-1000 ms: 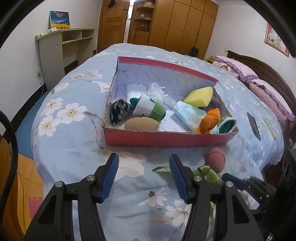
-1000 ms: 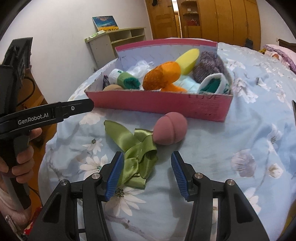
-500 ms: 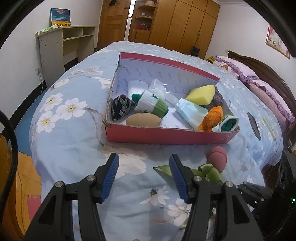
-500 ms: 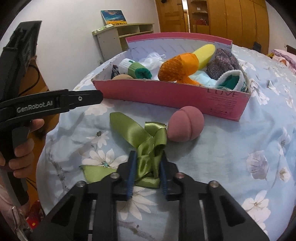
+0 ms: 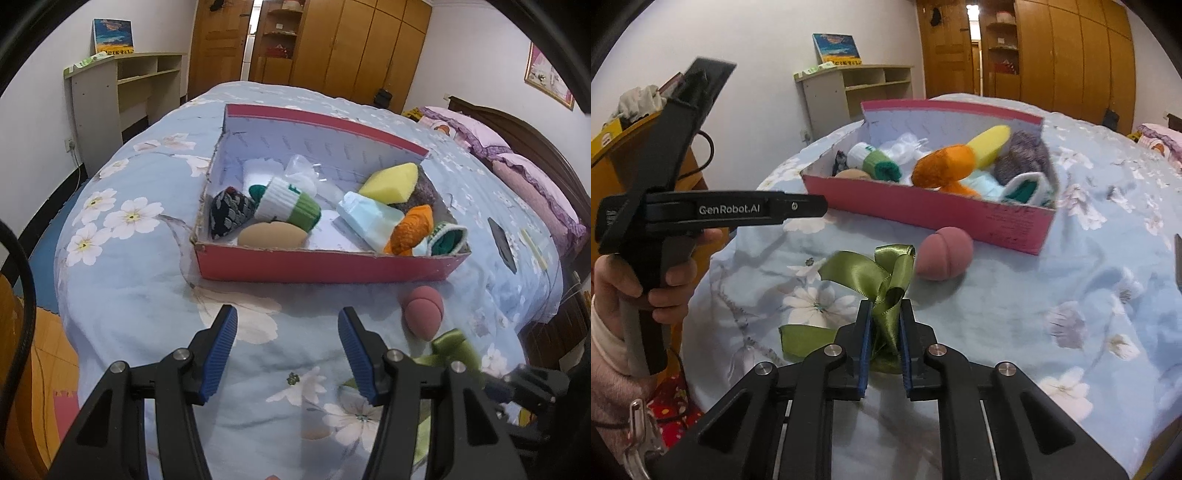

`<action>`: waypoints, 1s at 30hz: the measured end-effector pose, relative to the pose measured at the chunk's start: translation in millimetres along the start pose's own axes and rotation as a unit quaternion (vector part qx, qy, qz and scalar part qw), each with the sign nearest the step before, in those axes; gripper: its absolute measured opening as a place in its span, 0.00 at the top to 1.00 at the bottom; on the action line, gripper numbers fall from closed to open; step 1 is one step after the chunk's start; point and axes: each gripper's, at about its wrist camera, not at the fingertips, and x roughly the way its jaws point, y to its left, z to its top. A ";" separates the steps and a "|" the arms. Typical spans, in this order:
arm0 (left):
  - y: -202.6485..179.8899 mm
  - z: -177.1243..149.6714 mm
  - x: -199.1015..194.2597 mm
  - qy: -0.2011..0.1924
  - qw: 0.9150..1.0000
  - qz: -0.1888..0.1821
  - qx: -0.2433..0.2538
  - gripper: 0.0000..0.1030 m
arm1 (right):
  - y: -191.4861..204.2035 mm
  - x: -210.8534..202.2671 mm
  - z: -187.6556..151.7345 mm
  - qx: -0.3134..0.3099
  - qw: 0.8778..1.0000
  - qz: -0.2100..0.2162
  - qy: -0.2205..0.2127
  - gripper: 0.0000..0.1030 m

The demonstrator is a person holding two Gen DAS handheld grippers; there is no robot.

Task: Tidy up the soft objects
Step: 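Grasp the pink egg-shaped sponge with the left tool while the right tool lifts the bow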

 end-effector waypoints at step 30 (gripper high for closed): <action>-108.6 -2.8 42.0 0.036 0.991 -0.069 0.107 0.42 | -66.5 -20.8 -34.3 0.067 0.996 -0.060 -0.003 0.86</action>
